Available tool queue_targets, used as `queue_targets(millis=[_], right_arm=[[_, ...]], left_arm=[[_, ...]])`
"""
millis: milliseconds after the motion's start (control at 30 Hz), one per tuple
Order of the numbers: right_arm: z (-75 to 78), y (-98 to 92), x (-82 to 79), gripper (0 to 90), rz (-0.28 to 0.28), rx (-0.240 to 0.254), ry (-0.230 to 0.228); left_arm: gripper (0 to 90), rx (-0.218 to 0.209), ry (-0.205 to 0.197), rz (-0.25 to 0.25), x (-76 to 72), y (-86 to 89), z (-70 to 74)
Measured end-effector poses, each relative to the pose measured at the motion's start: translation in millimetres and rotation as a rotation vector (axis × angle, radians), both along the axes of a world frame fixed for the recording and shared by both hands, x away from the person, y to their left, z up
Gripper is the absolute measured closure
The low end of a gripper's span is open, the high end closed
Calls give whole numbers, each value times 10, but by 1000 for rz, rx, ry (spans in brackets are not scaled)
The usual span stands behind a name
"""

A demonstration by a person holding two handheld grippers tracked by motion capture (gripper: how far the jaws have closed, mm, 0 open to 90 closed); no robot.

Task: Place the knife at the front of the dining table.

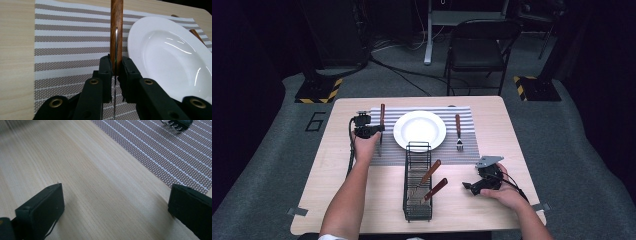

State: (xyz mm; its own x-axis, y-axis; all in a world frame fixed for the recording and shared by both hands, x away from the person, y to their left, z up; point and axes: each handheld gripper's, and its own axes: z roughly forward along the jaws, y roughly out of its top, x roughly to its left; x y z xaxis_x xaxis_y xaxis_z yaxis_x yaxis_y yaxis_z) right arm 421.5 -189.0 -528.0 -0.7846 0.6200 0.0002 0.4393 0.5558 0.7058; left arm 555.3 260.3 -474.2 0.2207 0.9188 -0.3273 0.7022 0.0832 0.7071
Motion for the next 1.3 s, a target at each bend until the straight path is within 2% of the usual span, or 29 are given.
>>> queue_targets(millis=[167, 200, 233, 267, 533, 600, 1033, 1300], right_arm=[[-1, 3, -1, 0, -5, 3, 0], [-1, 3, -1, 0, -5, 3, 0], [-1, 4, -1, 0, -5, 3, 0], [-1, 3, -1, 0, -5, 3, 1], [-1, 5, -2, 0, -6, 5, 2], [0, 4, -1, 0, -5, 3, 1], [-1, 4, -2, 0, -5, 4, 1], [-1, 4, -2, 0, -5, 4, 1]], left_arm=[[803, -5, 7, 6, 42, -60, -39], [803, -2, 25, 2, 56, -55, -68], [803, -4, 27, 5, 62, -51, -82], [803, -19, 29, 16, 67, -52, -90], [804, -41, 50, 31, 109, 0, -145], [804, -65, 58, 45, 129, 6, -185], [803, -88, 74, 74, 195, 3, -306], [802, -135, 94, 99, 222, 63, -361]])
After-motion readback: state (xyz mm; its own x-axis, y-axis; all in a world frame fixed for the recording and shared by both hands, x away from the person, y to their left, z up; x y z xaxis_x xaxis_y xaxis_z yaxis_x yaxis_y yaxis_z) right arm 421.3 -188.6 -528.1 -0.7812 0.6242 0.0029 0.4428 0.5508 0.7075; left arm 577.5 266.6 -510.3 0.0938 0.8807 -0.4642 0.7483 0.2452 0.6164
